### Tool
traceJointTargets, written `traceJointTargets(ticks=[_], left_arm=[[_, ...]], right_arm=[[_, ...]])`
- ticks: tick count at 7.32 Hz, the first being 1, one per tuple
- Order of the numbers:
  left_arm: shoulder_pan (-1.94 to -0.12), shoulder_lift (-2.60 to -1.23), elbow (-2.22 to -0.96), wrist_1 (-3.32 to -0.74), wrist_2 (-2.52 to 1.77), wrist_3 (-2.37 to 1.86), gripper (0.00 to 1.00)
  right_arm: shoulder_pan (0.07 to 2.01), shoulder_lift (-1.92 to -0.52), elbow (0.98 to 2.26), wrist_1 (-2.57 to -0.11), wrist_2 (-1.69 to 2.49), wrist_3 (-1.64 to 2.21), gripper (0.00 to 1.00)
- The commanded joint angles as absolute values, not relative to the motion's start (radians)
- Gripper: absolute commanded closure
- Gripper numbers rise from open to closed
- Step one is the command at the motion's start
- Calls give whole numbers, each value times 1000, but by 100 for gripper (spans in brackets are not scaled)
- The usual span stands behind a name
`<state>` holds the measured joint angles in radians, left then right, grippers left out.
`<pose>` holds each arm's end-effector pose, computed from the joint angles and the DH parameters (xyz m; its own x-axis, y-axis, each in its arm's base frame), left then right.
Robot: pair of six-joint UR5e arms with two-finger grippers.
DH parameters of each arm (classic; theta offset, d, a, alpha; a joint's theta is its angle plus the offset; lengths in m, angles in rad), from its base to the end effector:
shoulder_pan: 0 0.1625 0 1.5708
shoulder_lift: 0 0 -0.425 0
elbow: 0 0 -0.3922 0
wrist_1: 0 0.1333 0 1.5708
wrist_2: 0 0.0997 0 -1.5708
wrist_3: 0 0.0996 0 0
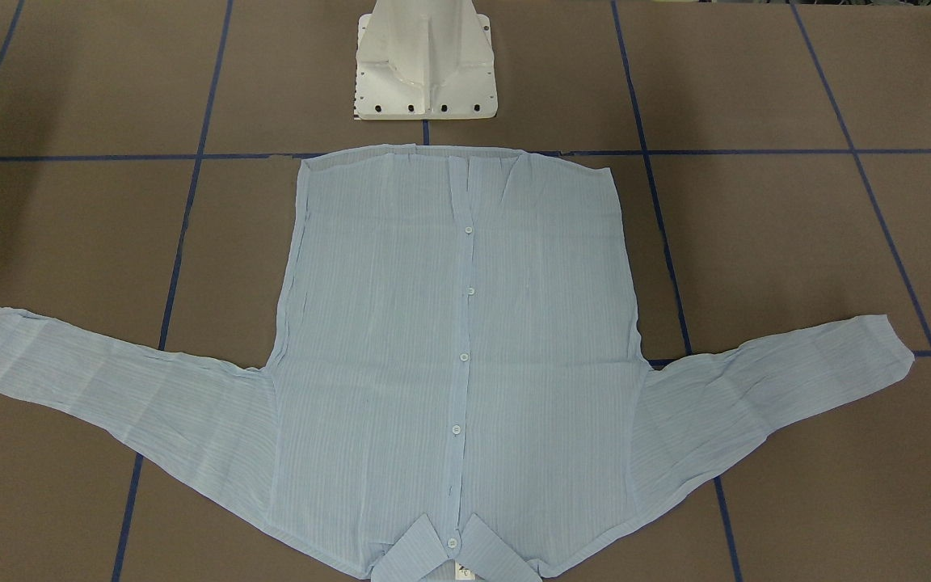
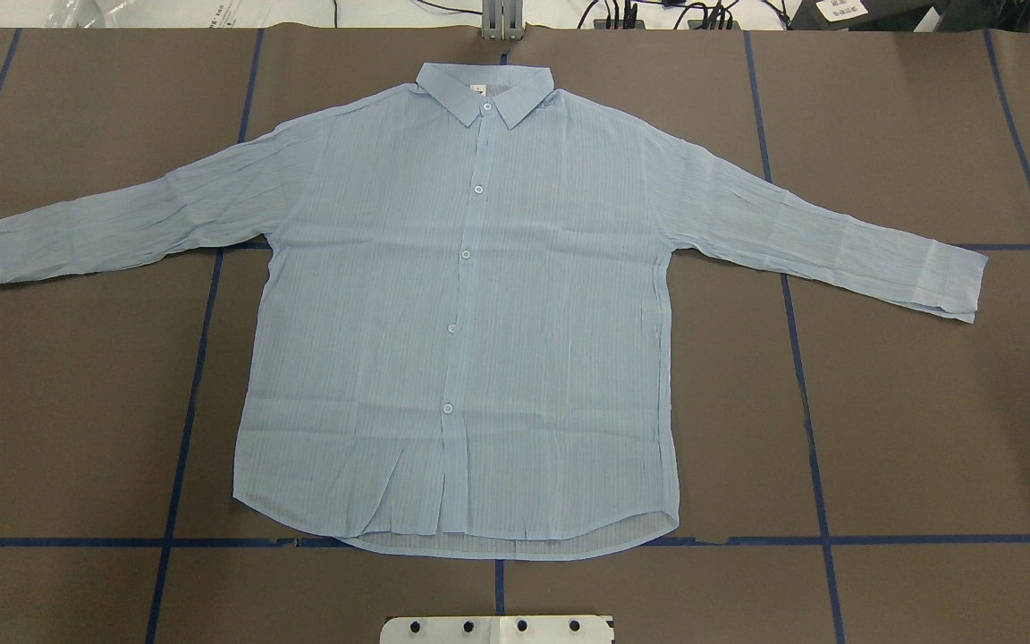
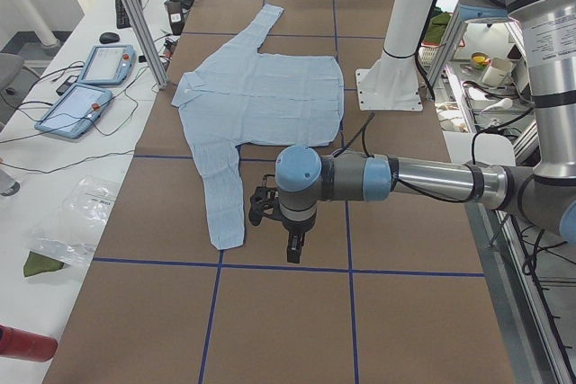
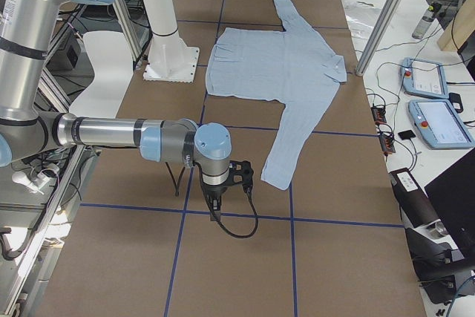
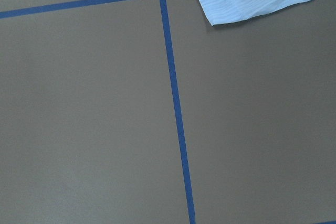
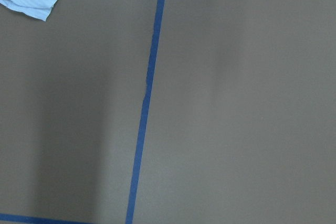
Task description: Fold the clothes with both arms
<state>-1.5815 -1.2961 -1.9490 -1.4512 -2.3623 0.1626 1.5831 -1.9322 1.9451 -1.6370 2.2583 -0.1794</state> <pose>-0.0664 -0.3727 0.6026 0.6951 0.1431 -0.7045 -0.1032 0.9897 0.0993 0.0742 -0.3365 0.6372 0.7622 -0.1356 0.6330 0.1257 0.9902 0.0607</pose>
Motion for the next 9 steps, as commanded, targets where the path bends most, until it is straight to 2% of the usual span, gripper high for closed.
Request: traceJointTargets(ticks=[1, 6, 9], left_arm=[[-1582, -1296, -1977, -1451, -2362, 163, 0], [-1585, -1313, -2040, -1512, -2321, 163, 0], [-1598, -1464, -2036, -1650, -2321, -19, 0]], right_arm=[[1583, -1931, 1945, -1637, 2258, -179, 0], [1582, -1875, 1967, -1634, 2275, -176, 0], [1582, -1818, 1959, -1492, 2283, -138, 0]])
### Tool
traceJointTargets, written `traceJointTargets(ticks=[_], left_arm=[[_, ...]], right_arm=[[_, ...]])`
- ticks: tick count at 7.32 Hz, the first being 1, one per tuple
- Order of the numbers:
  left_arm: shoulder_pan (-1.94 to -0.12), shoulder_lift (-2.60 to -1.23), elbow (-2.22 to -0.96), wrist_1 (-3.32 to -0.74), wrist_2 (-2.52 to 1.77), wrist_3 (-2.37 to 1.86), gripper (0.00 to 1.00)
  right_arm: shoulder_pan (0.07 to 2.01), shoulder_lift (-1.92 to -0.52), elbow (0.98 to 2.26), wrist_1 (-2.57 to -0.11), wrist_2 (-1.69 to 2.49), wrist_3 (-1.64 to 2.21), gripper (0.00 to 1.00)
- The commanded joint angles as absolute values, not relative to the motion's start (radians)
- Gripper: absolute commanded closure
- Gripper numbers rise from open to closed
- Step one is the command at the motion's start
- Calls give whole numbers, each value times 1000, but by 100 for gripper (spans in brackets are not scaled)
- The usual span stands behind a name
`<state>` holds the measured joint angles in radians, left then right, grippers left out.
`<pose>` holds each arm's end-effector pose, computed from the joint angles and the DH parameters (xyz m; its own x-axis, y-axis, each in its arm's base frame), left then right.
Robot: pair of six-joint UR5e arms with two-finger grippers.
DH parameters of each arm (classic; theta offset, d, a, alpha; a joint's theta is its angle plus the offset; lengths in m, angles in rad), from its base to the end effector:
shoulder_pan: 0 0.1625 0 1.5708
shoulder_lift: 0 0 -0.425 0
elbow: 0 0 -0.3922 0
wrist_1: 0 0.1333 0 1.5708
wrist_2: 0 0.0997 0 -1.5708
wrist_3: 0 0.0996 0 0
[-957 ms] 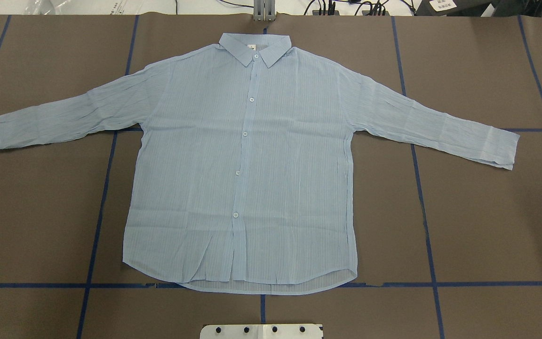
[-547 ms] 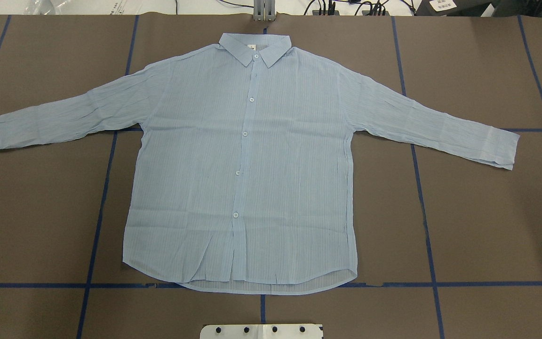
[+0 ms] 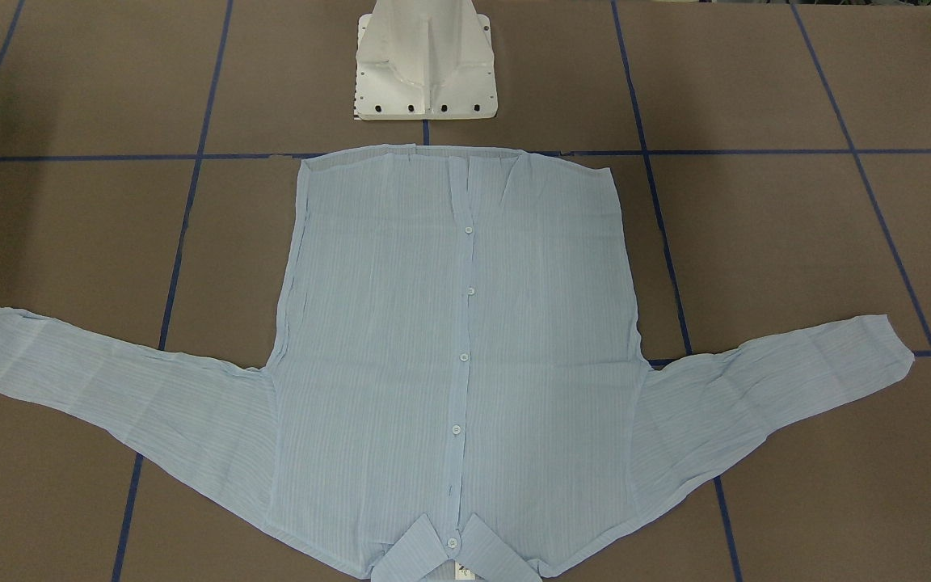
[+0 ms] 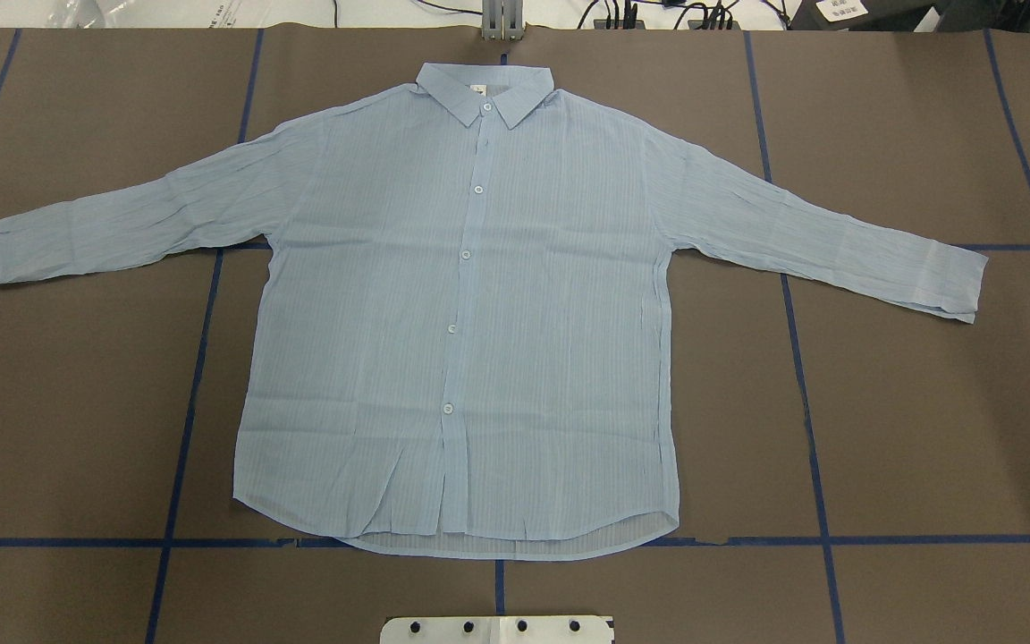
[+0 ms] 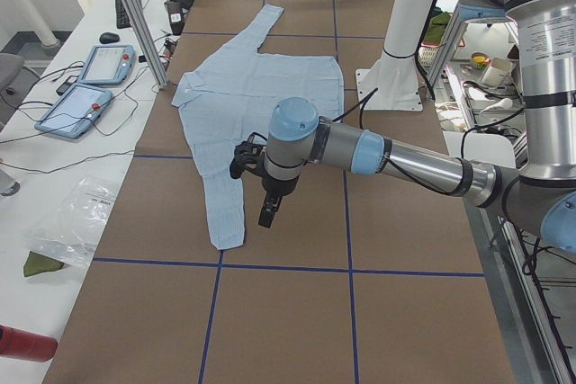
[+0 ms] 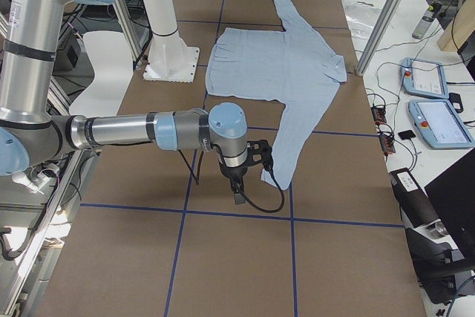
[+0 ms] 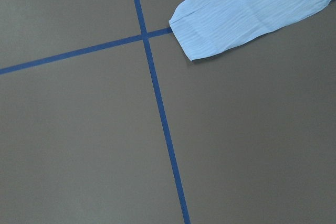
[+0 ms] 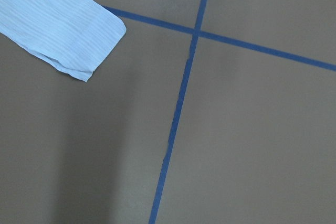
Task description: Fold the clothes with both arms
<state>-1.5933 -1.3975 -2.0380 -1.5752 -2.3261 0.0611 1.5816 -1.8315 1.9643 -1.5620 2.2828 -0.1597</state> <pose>-0.0744 -0.4171 0.5075 0.7324 0.2430 -0.6361 -0.0233 0.9425 0.3334 0.0724 -0.3878 0.5818 0.7501 -0.2404 0.6161 0.1100 0.9640 0.2422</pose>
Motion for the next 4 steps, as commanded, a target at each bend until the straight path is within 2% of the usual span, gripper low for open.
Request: traceJointTargets(ticks=[1, 2, 4], left_arm=[[-1597, -1489, -2010, -1763, -2321, -21, 0], [-1598, -1489, -1958, -1855, -2329, -12, 0], [-1598, -1497, -1933, -1882, -2330, -15, 0]], right_arm=[[1583, -1818, 1971, -1483, 2286, -102, 0], [1583, -1818, 1957, -1465, 2287, -103, 0], [1577, -1806, 1922, -1369, 2289, -75, 0]])
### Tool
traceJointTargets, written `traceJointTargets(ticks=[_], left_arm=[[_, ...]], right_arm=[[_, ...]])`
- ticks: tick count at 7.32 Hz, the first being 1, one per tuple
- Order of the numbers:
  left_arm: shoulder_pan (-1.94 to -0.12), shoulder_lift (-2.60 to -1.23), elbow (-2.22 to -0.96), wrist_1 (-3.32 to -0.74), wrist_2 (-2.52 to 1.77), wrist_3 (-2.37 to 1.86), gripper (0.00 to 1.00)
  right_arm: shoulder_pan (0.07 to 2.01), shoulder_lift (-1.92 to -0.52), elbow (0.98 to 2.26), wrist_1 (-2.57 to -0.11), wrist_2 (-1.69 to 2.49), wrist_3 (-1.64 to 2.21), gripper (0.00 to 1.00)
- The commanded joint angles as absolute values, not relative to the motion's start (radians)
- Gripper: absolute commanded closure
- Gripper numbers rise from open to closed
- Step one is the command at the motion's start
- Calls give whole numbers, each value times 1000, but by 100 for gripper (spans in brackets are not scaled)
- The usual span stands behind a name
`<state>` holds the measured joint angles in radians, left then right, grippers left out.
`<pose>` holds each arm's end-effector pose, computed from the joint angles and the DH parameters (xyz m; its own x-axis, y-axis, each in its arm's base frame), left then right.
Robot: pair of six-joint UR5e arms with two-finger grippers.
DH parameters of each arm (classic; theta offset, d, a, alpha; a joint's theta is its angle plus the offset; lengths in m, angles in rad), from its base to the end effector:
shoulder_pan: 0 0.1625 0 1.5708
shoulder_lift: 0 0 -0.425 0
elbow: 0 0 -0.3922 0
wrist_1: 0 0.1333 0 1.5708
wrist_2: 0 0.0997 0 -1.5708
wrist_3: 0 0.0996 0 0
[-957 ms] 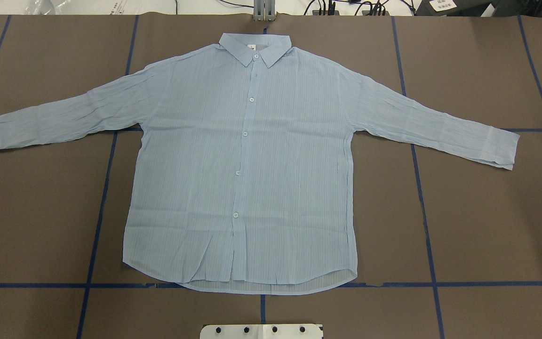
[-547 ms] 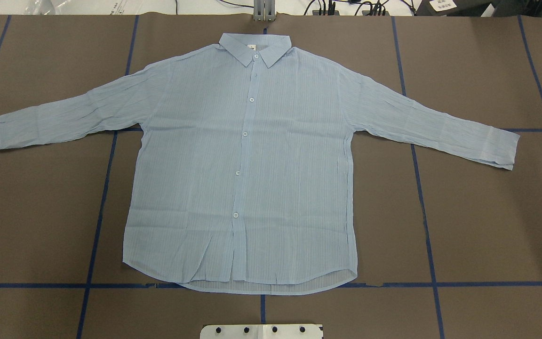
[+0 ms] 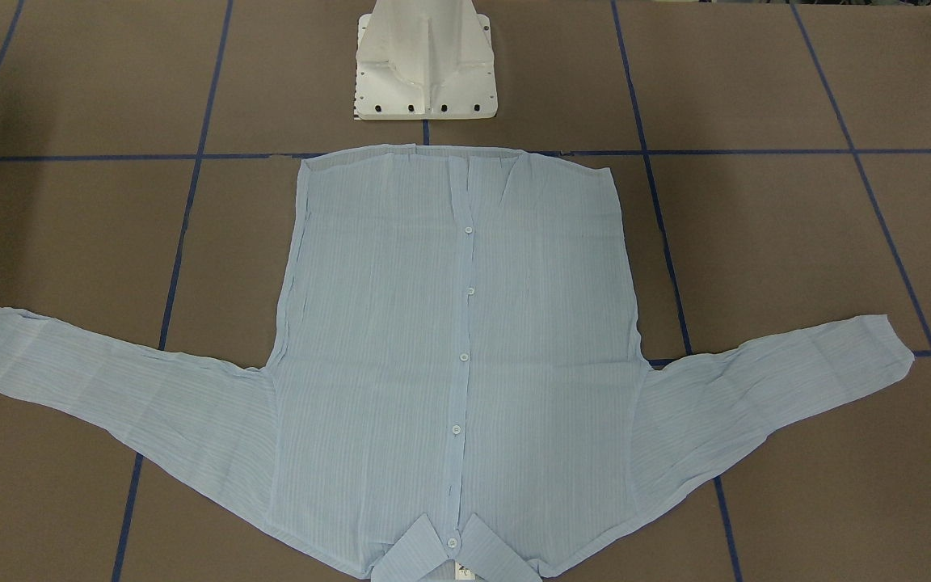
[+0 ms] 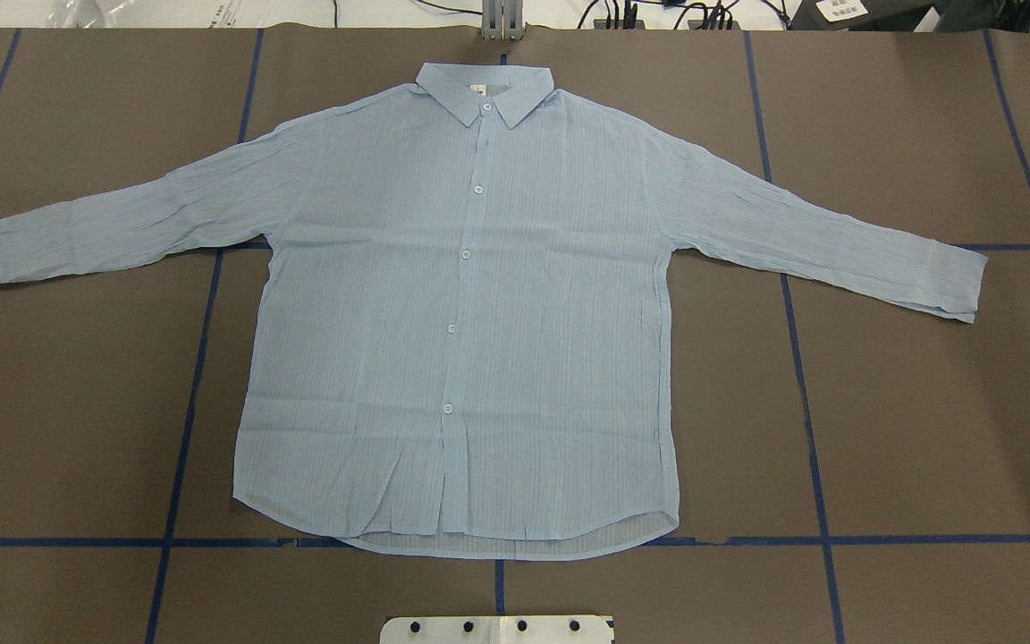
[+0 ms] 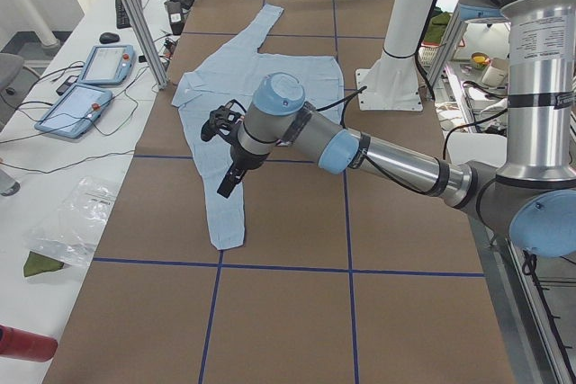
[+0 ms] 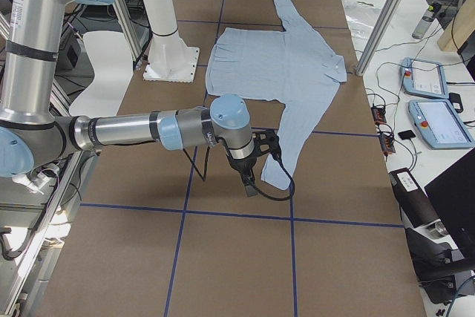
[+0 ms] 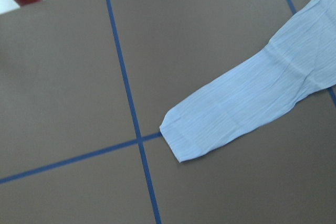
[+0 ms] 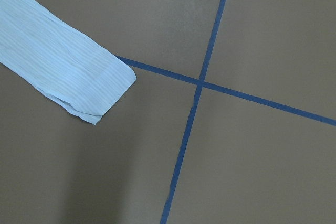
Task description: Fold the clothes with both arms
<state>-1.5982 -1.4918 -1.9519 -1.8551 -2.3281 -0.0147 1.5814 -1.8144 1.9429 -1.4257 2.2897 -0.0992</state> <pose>-0.0776 -0.4620 0.4746 0.7364 0.3478 -0.5803 0.0336 0.8378 0.5449 0.0720 -0.4020 0.5699 0.7517 -0.2645 0.6042 0.0646 0.9412 0.3317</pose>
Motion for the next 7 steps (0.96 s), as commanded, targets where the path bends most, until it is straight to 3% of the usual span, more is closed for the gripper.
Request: traceJointTargets(ticks=[1, 4, 7], left_arm=[[-1598, -1496, -1934, -1884, -2330, -14, 0], [-1598, -1486, -1931, -1911, -2332, -14, 0], [-1598, -1485, -1933, -1911, -2332, -14, 0]], right_arm=[[1563, -1790, 1840, -1300, 2293, -16, 0], [1387, -1737, 1575, -761, 2292, 443, 0], [1241, -1620, 1398, -522, 2218, 648, 1]])
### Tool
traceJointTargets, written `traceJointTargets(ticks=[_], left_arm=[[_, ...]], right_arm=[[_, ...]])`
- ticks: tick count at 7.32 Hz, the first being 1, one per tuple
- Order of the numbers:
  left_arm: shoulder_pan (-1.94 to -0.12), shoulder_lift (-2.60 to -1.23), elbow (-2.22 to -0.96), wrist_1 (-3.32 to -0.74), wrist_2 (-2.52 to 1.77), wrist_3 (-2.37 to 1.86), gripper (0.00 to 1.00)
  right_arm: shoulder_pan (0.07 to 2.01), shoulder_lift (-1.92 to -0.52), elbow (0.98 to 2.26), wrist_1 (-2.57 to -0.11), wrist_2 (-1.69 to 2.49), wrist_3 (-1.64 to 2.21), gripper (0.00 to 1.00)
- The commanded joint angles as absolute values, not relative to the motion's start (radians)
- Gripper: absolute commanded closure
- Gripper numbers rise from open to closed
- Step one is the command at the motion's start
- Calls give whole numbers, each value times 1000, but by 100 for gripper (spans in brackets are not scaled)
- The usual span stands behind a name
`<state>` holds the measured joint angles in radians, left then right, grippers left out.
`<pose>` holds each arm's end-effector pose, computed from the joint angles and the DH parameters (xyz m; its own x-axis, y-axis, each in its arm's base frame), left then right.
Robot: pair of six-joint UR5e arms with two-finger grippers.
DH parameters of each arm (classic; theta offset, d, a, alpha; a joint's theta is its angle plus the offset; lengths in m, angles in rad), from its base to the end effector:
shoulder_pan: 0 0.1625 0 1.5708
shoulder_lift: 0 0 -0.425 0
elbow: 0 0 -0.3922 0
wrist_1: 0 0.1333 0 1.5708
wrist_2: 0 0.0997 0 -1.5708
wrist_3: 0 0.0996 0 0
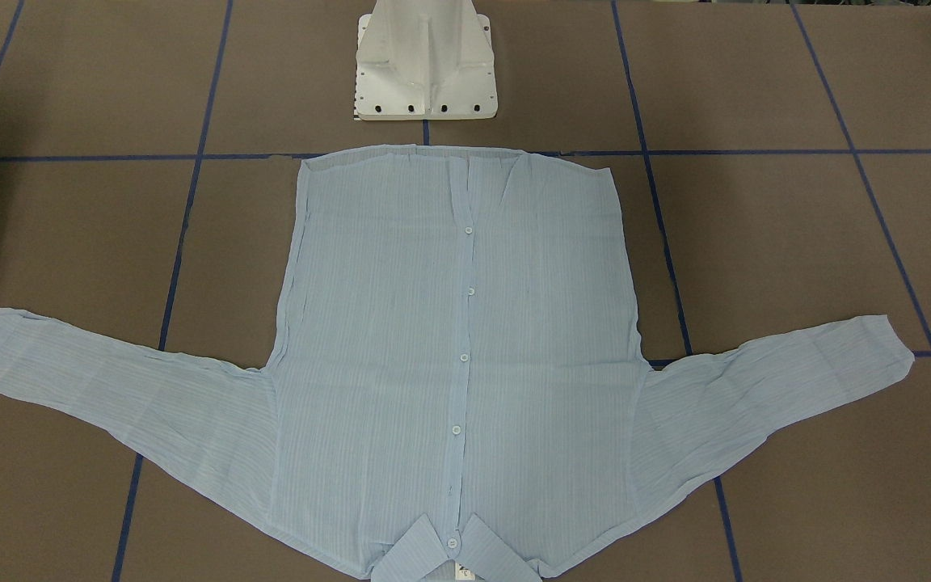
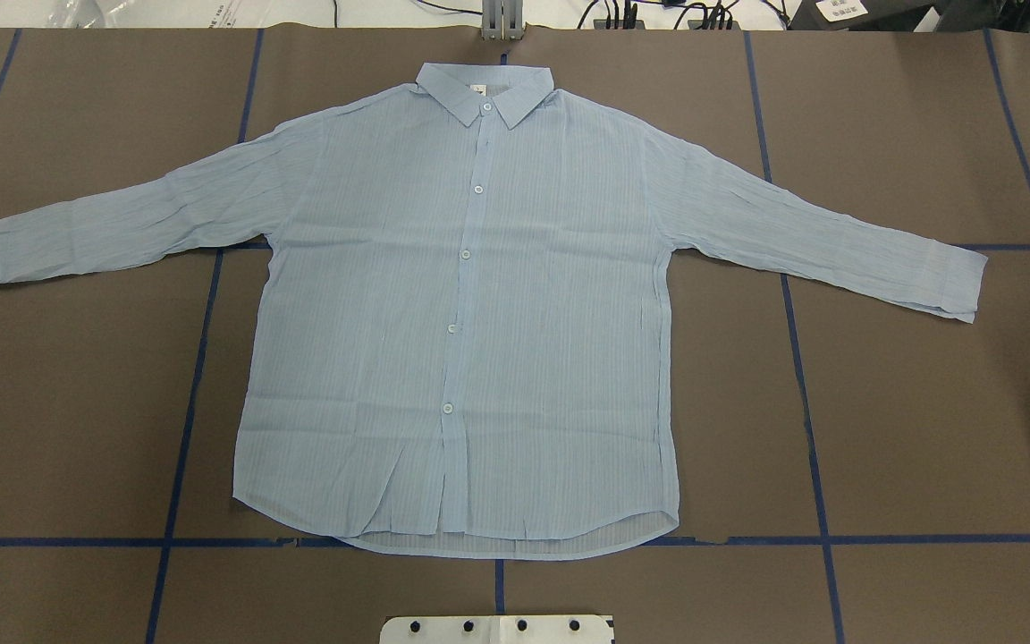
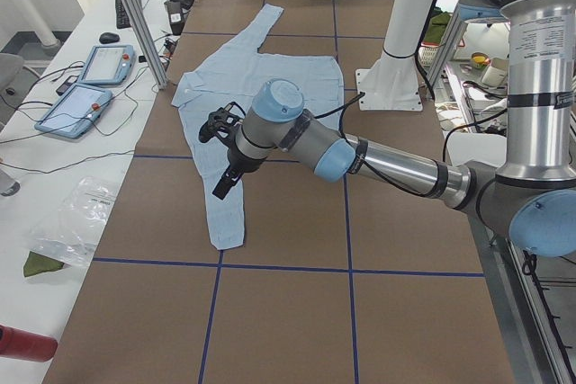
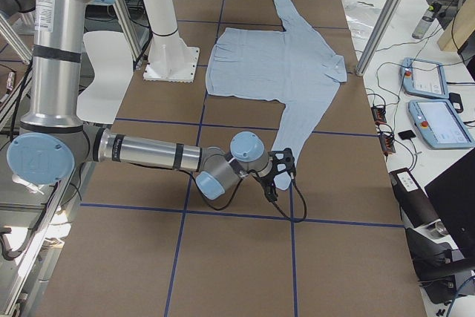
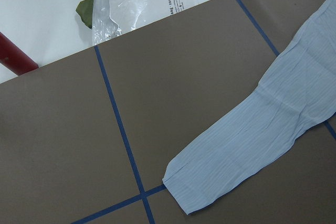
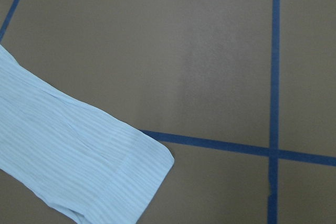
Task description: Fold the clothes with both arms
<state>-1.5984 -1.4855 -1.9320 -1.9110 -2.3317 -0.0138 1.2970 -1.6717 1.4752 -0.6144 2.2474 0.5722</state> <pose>-0.0774 -0.4622 0.4804 0.7346 0.3671 -0.5707 0.0327 0.8210 0.5700 -0.0581 -0.4694 0.6495 0.6392 -0.1484 0.7546 -0.1785 0.9257 0.3333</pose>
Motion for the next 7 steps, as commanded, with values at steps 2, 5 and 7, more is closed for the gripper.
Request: traceJointTargets(ticks=[2, 5, 7], left_arm=[[-1598, -1485, -1933, -1911, -2333, -14, 0], [-1598, -1486, -1933, -1911, -2333, -14, 0], [-1598, -1486, -1933, -1911, -2333, -14, 0]], right_arm=[[1149, -1533, 1301, -468, 2125, 695, 2], [1123, -1499, 1209, -445, 2083, 693, 12], [1111, -1499, 1197, -437, 2071, 695, 19]])
